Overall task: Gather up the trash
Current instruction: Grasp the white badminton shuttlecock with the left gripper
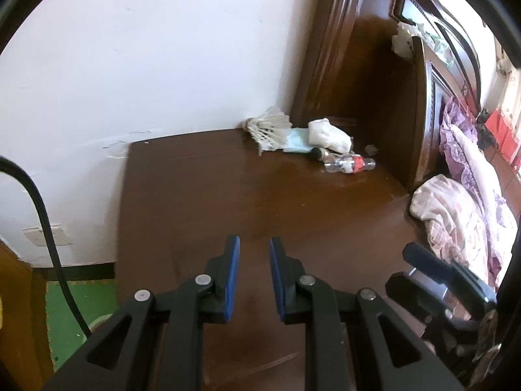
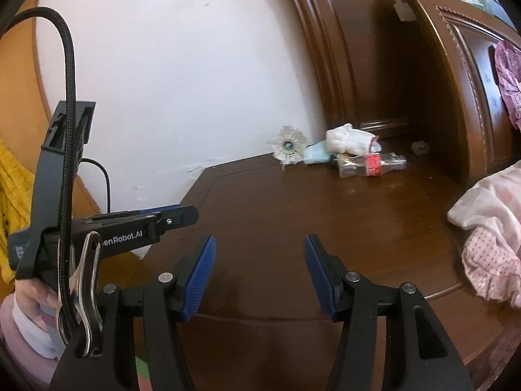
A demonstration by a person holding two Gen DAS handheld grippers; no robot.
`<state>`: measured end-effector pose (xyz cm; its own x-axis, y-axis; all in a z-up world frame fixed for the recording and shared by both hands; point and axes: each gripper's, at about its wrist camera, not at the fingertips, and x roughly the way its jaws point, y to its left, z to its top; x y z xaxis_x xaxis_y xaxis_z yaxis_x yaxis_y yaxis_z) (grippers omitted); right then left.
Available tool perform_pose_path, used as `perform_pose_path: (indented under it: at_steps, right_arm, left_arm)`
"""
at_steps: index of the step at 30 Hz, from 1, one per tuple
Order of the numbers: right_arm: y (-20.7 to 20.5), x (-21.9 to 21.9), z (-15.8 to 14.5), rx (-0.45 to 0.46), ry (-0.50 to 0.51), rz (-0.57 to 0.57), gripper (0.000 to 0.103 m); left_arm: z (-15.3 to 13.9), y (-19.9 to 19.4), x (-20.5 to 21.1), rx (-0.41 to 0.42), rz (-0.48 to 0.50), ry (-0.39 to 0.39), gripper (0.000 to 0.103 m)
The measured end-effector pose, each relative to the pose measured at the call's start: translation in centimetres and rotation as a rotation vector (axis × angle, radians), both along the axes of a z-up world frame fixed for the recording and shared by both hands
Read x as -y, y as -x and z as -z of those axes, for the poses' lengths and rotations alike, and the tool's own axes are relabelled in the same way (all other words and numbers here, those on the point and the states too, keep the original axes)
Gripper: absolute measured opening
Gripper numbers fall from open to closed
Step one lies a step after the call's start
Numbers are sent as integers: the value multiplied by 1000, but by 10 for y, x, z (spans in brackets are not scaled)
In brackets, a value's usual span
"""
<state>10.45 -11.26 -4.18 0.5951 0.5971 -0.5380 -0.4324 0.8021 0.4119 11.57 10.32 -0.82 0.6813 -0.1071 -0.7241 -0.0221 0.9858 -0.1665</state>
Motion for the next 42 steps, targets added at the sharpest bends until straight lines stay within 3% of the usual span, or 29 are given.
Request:
perform_pose_path:
  at_steps: [13,42]
  right_arm:
    - [-21,22,15,-14,32,50,57]
    - [-60,50,43,-47,92,72,57]
  left_arm:
    - [8,-62,27,-3,25,-36,19]
    - [41,-207,6,-7,-100,-31,19]
